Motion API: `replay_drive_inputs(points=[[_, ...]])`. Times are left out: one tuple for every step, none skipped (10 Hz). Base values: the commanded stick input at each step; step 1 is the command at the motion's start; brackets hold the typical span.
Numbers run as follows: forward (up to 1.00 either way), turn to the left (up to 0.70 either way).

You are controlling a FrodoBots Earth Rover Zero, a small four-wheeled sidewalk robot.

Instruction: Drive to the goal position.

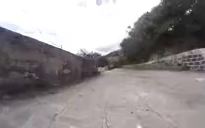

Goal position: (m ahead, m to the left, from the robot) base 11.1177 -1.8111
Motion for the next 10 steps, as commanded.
replay_drive_inputs(points=[[1.0, 0.0], [1.0, 0.0], [1.0, 0.0], [1.0, 0.0], [1.0, 0.0], [1.0, 0.0], [1.0, 0.0], [1.0, 0.0], [1.0, 0.0], [1.0, 0.0]])
